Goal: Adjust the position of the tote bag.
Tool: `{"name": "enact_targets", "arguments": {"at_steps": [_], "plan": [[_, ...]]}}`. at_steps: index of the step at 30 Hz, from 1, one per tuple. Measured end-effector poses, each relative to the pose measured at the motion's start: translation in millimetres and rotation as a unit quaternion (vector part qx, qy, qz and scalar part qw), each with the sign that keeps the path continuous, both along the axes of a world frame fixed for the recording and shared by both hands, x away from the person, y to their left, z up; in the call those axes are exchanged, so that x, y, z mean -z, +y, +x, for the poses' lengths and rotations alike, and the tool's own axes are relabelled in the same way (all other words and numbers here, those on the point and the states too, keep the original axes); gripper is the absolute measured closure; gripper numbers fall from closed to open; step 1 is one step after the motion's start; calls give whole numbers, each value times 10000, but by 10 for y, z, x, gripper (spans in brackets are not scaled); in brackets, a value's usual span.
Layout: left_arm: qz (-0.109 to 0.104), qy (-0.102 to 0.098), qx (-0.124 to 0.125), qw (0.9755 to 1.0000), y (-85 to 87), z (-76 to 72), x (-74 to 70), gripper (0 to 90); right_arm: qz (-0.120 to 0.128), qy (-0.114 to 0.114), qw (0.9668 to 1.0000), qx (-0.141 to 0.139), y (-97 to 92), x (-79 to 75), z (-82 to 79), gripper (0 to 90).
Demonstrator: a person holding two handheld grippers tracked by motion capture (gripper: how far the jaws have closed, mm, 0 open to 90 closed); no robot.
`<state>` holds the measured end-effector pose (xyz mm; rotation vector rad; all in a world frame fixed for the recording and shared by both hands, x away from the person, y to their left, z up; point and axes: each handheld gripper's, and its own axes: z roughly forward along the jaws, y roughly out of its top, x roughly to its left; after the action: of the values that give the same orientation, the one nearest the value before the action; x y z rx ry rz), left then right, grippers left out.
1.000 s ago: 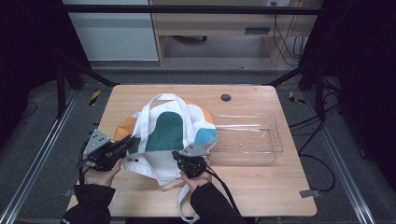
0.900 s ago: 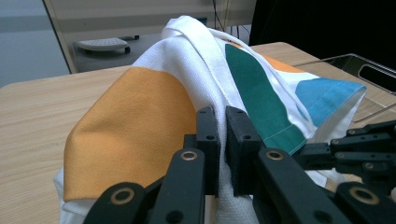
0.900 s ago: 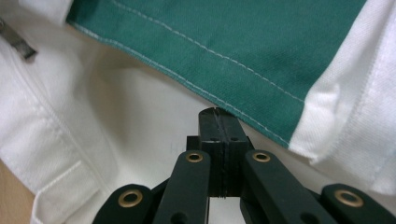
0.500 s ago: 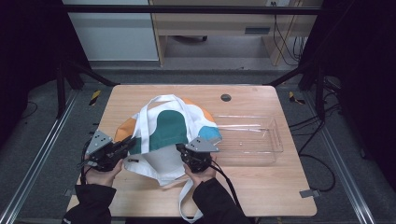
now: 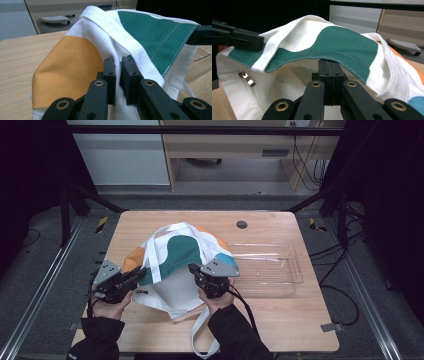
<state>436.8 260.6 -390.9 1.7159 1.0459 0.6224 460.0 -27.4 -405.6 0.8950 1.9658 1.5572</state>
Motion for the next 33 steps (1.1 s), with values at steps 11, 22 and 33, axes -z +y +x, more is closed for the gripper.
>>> {"name": "enact_targets", "arguments": {"at_steps": [11, 22, 33], "plan": [[29, 37, 3, 10000, -5, 14, 23, 800, -33, -54, 10000, -8, 4, -82, 28, 900], [35, -371, -25, 9993, -5, -63, -135, 554, -15, -14, 10000, -36, 9, -66, 24, 900], [362, -436, 265, 9980, -175, -113, -331, 450, -8, 6, 10000, -25, -4, -73, 29, 900]]}}
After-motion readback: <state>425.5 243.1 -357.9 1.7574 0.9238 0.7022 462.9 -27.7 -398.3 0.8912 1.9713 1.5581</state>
